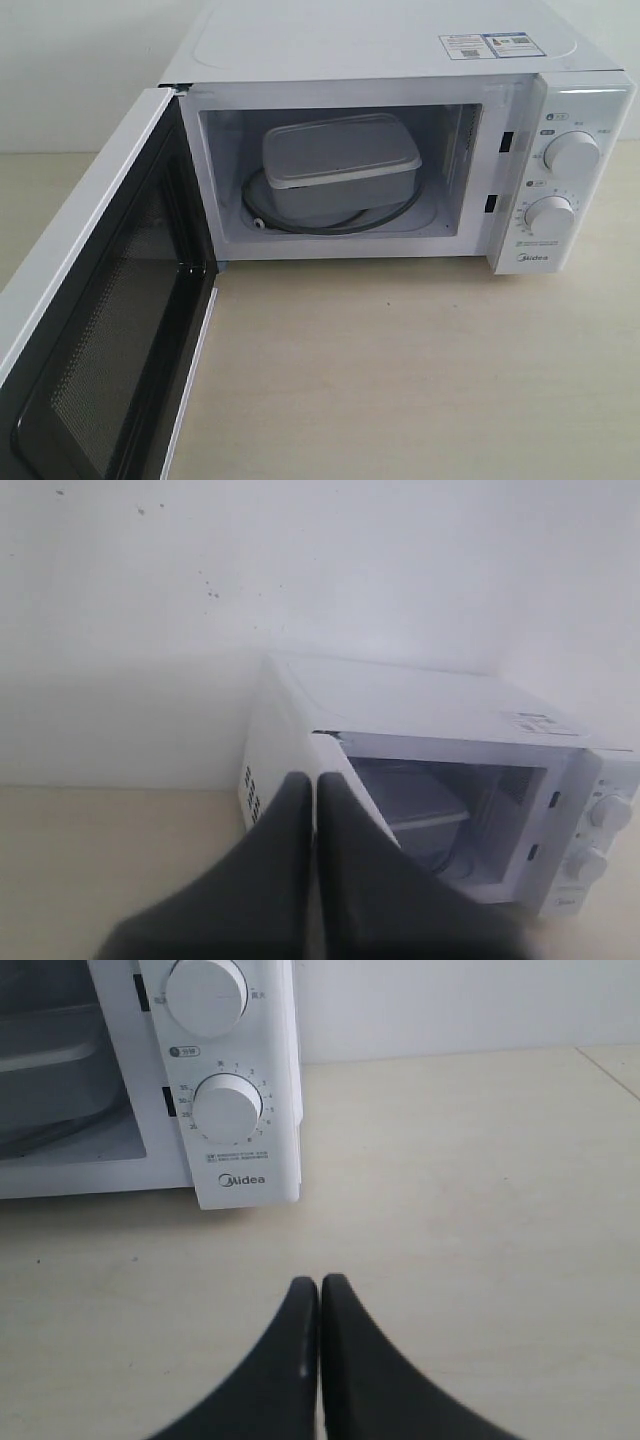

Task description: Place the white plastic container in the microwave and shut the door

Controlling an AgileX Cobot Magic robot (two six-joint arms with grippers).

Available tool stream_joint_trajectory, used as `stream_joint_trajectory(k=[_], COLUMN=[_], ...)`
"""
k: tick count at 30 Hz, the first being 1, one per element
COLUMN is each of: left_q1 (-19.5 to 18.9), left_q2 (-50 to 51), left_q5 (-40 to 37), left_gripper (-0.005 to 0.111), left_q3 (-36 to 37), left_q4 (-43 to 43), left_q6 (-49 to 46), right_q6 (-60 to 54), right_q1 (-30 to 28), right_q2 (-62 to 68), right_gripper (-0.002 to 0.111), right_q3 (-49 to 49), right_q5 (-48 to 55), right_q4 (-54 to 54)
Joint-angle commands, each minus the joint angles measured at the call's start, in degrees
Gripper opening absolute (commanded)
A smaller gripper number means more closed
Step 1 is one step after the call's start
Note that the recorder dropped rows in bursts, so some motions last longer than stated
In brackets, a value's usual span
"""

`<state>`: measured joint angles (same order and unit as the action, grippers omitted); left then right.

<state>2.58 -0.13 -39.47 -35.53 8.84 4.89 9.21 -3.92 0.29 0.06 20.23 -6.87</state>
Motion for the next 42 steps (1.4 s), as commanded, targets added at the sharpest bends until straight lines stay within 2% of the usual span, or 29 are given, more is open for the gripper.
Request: stream_joint_trajectory(k=[1, 2, 4, 7, 11, 14, 19, 23, 30, 32, 34, 37, 39, 42], left_q1=[-0.2, -0.2, -0.2, 0.0, 0.0, 0.0, 0.0, 0.0, 0.0, 0.0, 0.0, 0.0, 1.6, 6.8], left_q2=[0.1, 0.1, 4.3, 13.3, 27.7, 36.0, 46.9, 52.5, 59.1, 59.7, 59.7, 59.7, 59.8, 60.8], left_q5=[6.2, 8.0, 5.6, -2.5, -19.4, -26.4, -30.1, -30.5, -29.1, -27.2, -25.1, -23.1, -21.1, -15.5], left_gripper=[0.004, 0.004, 0.004, 0.004, 0.004, 0.004, 0.004, 0.004, 0.004, 0.004, 0.004, 0.004, 0.004, 0.004], left_q3=[-0.4, -1.1, -5.1, -11.7, -20.8, -23.7, -23.8, -23.6, -19.5, -18.1, -16.1, -14.2, -12.5, -10.9], left_q4=[4.7, 6.6, 8.1, 8.1, 7.9, 7.9, 5.2, 5.8, 10.0, 12.8, 20.7, 24.6, 24.6, 24.8], left_q6=[-0.4, -3.4, -8.4, -10.4, -17.1, -20.6, -29.0, -34.9, -55.6, -60.7, -67.6, -71.9, -73.4, -74.5], right_q6=[-0.1, -0.1, -0.1, -0.1, -0.1, -0.1, -0.1, -0.1, -0.1, -0.1, -0.1, -0.1, -0.1, -0.1], right_q1=[-0.1, -0.1, -0.1, -0.1, -0.1, -0.1, -0.1, -0.1, -0.1, -0.1, -0.1, -0.1, -0.1, -0.1], right_q2=[-0.3, -0.3, -0.3, -0.3, -0.3, -0.3, -0.3, -0.3, -0.3, -0.3, -0.3, -0.3, -0.3, -0.3], right_gripper=[0.0, 0.0, 0.0, 0.0, 0.0, 0.0, 0.0, 0.0, 0.0, 0.0, 0.0, 0.0, 0.0, 0.0], right_q3=[-0.1, -0.1, -0.1, -0.1, -0.1, -0.1, -0.1, -0.1, -0.1, -0.1, -0.1, -0.1, -0.1, -0.1], right_q5=[-0.3, -0.3, -0.3, -0.3, -0.3, -0.3, -0.3, -0.3, -0.3, -0.3, -0.3, -0.3, -0.3, -0.3], right_q4=[-0.3, -0.3, -0.3, -0.3, -0.3, -0.3, -0.3, -0.3, -0.3, -0.3, -0.3, -0.3, -0.3, -0.3])
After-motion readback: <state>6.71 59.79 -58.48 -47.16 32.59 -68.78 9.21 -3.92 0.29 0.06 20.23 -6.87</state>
